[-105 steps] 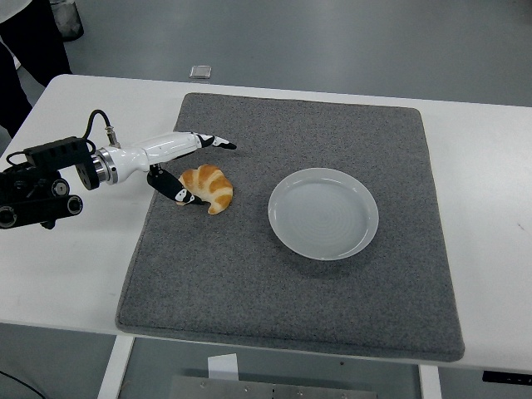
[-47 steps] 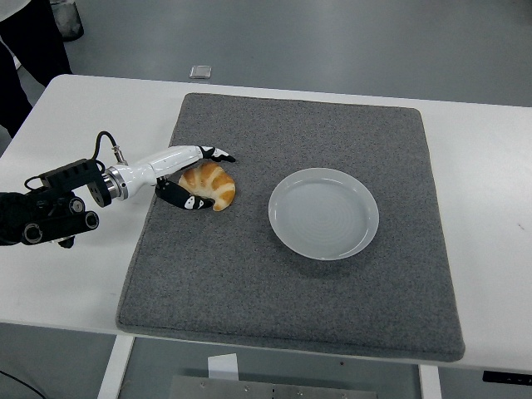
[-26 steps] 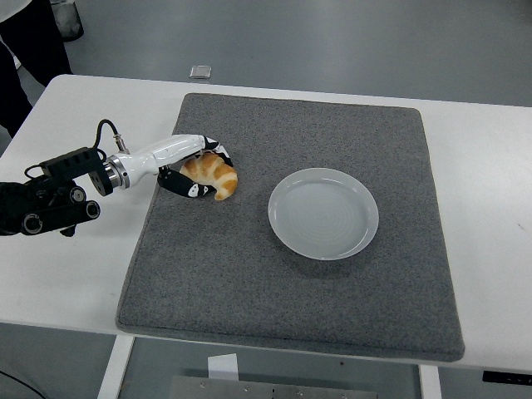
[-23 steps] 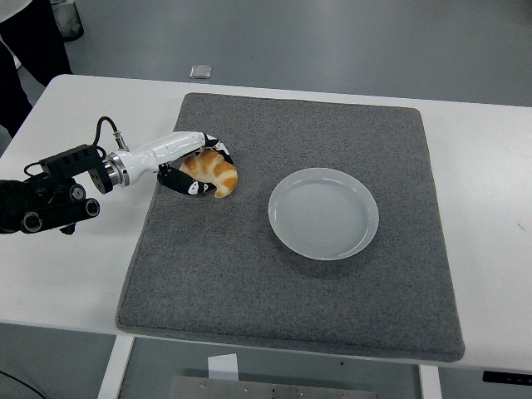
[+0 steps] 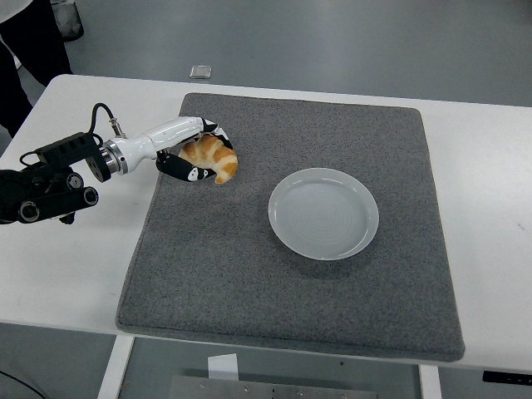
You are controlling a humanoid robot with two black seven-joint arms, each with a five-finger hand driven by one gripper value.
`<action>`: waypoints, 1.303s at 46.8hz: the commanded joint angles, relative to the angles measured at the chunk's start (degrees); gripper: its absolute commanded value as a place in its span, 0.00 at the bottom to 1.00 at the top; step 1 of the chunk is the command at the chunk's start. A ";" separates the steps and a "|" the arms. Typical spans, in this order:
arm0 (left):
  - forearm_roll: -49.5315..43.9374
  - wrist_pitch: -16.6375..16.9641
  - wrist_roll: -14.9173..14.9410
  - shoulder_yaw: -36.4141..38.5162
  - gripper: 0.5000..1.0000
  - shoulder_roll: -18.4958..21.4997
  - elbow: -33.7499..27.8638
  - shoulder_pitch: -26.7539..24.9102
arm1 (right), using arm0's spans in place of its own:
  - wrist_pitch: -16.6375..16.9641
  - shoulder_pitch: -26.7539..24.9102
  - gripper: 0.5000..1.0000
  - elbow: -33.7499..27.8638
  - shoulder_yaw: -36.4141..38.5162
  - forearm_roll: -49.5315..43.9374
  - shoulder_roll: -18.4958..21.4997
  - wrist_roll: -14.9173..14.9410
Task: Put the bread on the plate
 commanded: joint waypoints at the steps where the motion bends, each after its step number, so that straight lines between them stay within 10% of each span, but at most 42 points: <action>1: 0.18 -0.09 0.01 -0.40 0.00 1.53 0.10 -0.19 | -0.09 0.00 0.90 0.06 0.00 0.00 0.00 0.00; 13: 0.62 -1.76 0.01 -0.05 0.00 9.79 4.39 -6.16 | 0.00 0.00 0.90 -0.03 0.00 0.00 0.00 0.00; 27: 0.53 -16.16 0.01 -0.23 0.00 10.68 15.03 -23.73 | 0.09 0.00 0.90 -0.03 0.00 0.00 0.00 0.09; 34: 0.71 -19.16 0.27 0.21 0.00 6.47 15.83 -31.48 | 0.09 0.00 0.90 -0.03 0.09 0.00 0.00 0.01; 51: 0.53 -18.20 4.14 0.56 0.00 -10.59 16.80 -32.54 | 0.09 0.00 0.90 -0.03 0.00 0.00 0.00 0.09; 61: 1.14 -15.74 4.05 0.48 0.00 -12.62 8.11 -33.06 | 0.09 0.00 0.90 -0.03 0.00 0.09 0.00 0.09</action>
